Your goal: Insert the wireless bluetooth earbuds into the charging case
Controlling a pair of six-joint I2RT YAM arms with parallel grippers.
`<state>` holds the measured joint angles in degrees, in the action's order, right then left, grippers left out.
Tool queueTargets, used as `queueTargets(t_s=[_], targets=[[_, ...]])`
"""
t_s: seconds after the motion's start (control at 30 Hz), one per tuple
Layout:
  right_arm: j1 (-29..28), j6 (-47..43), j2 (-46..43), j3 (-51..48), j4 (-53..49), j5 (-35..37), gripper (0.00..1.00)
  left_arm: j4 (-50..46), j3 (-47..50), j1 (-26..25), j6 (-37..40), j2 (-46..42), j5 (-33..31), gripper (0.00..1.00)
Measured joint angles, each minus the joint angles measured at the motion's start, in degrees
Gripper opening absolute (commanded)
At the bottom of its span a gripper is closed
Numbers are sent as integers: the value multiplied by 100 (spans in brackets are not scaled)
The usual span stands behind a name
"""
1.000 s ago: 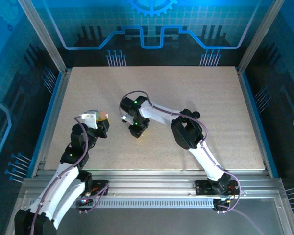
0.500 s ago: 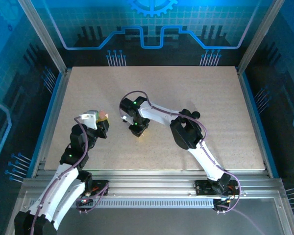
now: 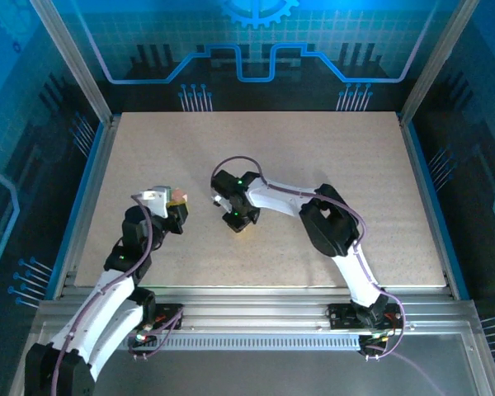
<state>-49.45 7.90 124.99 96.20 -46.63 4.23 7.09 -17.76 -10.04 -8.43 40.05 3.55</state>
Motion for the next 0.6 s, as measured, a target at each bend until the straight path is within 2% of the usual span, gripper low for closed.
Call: queueTargets(t_s=[0.17,0.4,0.6], targets=[[44,339,-741,-907,739,-37,20,181,-2,-186,87,229,127,19],[404,758,-1880,-2159,1639,-146,20,444,-66,-960,264,732,87,19],[870,1106,-2922,-3233,2391,-380,20,1010,-413,-1587,348,1692,13,18]])
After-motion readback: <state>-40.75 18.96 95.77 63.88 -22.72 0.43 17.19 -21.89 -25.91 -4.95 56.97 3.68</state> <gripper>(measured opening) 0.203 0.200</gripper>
